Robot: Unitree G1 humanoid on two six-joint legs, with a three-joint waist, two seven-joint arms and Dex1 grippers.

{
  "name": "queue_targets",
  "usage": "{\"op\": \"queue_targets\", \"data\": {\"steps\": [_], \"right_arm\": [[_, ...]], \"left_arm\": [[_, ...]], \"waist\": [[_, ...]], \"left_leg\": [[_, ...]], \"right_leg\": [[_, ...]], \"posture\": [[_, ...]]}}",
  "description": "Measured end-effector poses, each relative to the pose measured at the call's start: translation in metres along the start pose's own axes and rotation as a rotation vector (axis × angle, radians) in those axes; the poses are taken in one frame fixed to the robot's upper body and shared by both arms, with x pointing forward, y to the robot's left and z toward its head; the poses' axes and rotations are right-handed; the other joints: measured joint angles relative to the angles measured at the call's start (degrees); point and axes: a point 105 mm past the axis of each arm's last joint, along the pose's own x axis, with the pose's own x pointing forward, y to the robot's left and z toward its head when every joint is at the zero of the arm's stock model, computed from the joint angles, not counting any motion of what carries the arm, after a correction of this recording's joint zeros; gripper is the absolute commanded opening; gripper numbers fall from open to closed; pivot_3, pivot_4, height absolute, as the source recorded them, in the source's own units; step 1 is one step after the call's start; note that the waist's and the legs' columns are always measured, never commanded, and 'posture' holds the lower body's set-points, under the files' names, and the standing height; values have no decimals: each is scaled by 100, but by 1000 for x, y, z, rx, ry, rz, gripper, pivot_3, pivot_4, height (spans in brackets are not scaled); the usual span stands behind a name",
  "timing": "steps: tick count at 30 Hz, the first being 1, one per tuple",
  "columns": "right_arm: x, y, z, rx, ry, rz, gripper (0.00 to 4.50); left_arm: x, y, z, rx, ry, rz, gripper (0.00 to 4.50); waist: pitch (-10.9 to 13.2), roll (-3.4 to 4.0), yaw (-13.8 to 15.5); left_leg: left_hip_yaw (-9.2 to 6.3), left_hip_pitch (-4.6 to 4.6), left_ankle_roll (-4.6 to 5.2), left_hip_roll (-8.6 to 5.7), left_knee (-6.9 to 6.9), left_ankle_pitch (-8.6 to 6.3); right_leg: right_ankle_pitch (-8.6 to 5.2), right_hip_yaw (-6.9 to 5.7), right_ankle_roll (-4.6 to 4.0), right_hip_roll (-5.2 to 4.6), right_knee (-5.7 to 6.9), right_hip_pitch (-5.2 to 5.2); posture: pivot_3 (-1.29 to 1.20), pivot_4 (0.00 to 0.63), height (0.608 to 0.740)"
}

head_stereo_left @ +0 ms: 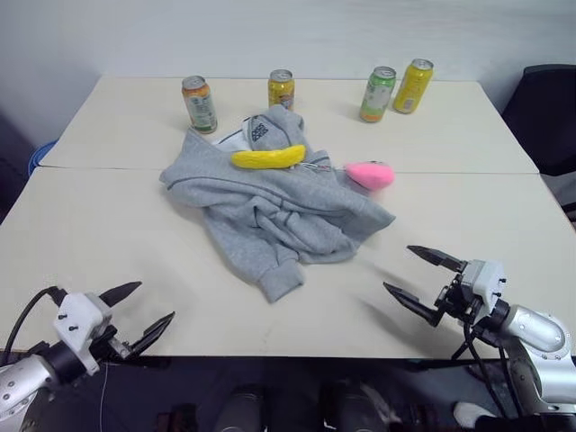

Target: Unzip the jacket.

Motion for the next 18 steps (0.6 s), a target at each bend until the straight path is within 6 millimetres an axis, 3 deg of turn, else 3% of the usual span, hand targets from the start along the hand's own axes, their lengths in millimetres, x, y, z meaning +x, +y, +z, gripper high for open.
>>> {"op": "queue_targets", "data": {"steps": [6, 10, 18], "right_arm": [[2, -4, 2, -9, -1, -21, 4444], [6, -7, 3, -9, -4, -42, 4444], [14, 1, 2, -21, -16, 13, 4444]], "left_arm": [[1, -1, -4, -89, -39, 60, 4500], [2, 3, 7, -164, -113, 52, 4500], [13, 19, 32, -94, -196, 99, 4500]], "waist": [[1, 0, 27], [1, 0, 33], [1, 0, 33]], "left_leg": [[0, 0, 1, 0, 0, -1], [0, 0, 0, 0, 0, -1], [4, 0, 1, -1, 3, 1]], "right_leg": [[0, 1, 0, -1, 1, -1], [0, 1, 0, -1, 2, -1], [0, -2, 0, 6, 8, 1]], "posture": [[0, 150, 740], [0, 150, 740], [0, 150, 740]]}}
